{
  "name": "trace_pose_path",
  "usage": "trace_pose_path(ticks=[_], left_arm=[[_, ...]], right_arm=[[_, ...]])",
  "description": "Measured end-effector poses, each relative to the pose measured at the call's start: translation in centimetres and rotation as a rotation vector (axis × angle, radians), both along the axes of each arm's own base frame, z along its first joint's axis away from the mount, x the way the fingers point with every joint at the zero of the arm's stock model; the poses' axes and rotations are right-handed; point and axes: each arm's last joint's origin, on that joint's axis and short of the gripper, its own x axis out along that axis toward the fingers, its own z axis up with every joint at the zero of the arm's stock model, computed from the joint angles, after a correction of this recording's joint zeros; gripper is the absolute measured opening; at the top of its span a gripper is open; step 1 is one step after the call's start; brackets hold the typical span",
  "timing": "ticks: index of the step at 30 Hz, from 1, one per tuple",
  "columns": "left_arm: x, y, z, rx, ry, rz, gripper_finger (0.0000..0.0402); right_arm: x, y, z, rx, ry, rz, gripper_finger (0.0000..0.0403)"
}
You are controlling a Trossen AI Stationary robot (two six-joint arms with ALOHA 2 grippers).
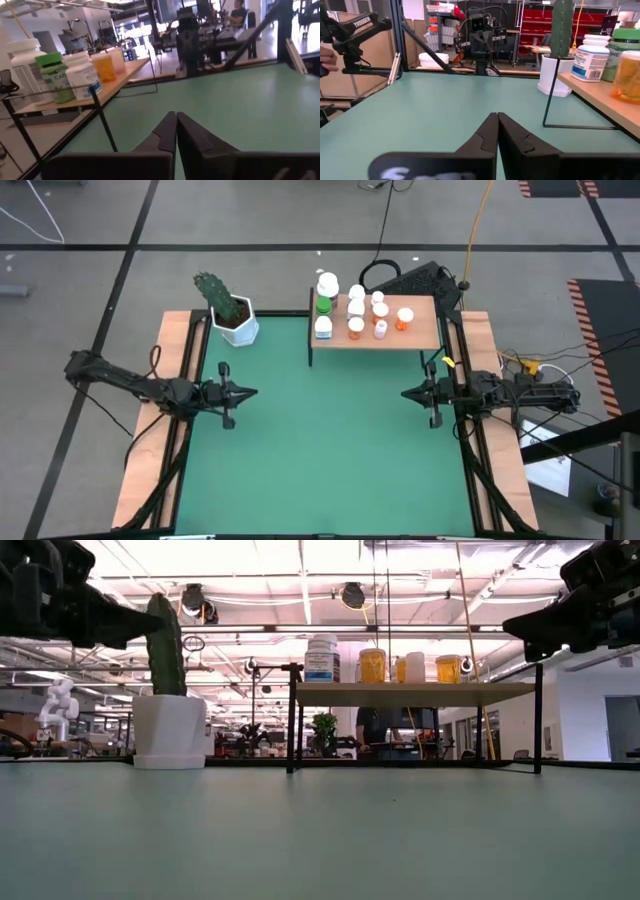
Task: Pick and place medicine bottles onto shelf by color
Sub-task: Return to Home Position
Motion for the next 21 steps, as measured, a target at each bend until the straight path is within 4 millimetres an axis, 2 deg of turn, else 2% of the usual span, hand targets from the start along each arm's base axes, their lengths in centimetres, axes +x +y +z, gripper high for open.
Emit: trace_pose_path(ticks=[8, 15, 21], left_arm=[[-1.0, 0.1, -1.0, 0.064, 0.11, -0.081, 0.001], [-1.5, 0.1, -1.0, 0.104, 0.114, -0.166, 0.0009], [-1.4, 0.7, -1.0, 0.126, 0.121, -0.118, 0.0004]], right_arm=[[0.0, 0.3, -0.1, -0.03, 0.007, 0.09, 0.0], [0.0, 0.1, 0.0, -0.058, 0.006, 0.053, 0.0], [0.0, 0.1, -0.1, -0.059, 0.007, 0.052, 0.0]])
